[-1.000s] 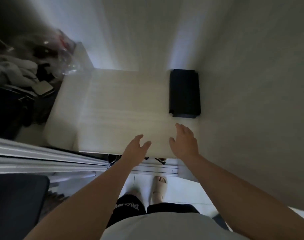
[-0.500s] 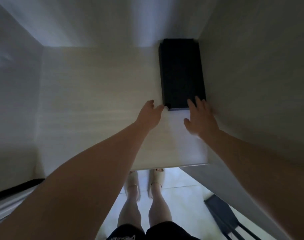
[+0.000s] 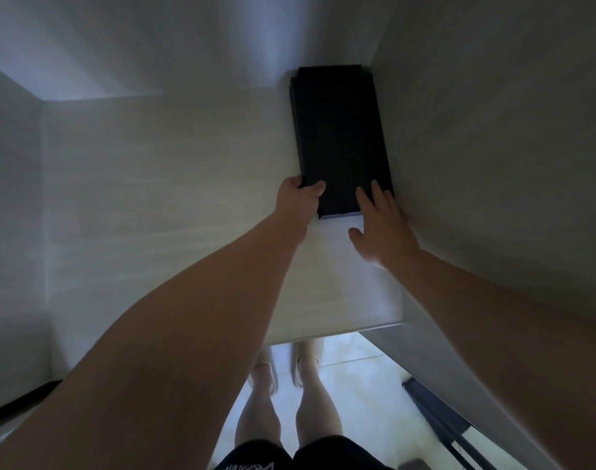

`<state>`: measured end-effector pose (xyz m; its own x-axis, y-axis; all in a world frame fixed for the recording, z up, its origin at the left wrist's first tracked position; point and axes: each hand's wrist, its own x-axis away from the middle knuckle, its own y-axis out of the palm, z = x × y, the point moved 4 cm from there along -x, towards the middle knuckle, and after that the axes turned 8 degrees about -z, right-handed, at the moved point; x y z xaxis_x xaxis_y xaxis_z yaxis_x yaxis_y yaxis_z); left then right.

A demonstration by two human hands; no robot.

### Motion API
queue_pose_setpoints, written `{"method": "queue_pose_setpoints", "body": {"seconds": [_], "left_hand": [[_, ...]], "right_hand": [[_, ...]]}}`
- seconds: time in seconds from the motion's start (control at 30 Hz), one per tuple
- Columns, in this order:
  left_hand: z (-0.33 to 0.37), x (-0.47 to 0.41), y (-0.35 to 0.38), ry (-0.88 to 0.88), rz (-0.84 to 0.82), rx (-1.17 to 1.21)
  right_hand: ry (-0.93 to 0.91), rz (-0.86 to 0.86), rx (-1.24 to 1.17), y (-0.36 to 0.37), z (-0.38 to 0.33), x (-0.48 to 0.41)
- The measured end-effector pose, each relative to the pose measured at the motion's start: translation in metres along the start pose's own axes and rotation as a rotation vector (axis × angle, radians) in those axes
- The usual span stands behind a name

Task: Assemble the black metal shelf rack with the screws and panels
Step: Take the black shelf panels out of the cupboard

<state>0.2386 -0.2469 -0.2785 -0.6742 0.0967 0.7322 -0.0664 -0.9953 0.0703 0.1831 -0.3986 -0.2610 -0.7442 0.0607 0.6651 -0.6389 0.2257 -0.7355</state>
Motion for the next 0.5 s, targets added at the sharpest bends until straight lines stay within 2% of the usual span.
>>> {"method": "queue_pose_setpoints", "body": {"seconds": [0.13,0.27,0.33,0.4,0.5], "left_hand": [[0.003,0.001,-0.006,-0.037,0.007,0.069],[0.003,0.010,-0.011,-0.156,-0.103,0.075],[0.002,0.017,-0.013,-0.150,-0.139,0.055],[0.002,0.029,-0.019,-0.103,-0.118,0.080],[-0.003,0.052,-0.034,-0.079,-0.103,0.161]], "right_hand": [[-0.012,-0.003,-0.054,-0.006,-0.001,0.006],[-0.003,-0.026,-0.081,-0.007,-0.002,0.018],[-0.005,-0.042,-0.123,-0.007,-0.003,0.028],[-0.015,-0.038,-0.229,-0.007,-0.007,0.041],[-0.022,0.026,-0.515,-0.008,-0.014,0.064]]}}
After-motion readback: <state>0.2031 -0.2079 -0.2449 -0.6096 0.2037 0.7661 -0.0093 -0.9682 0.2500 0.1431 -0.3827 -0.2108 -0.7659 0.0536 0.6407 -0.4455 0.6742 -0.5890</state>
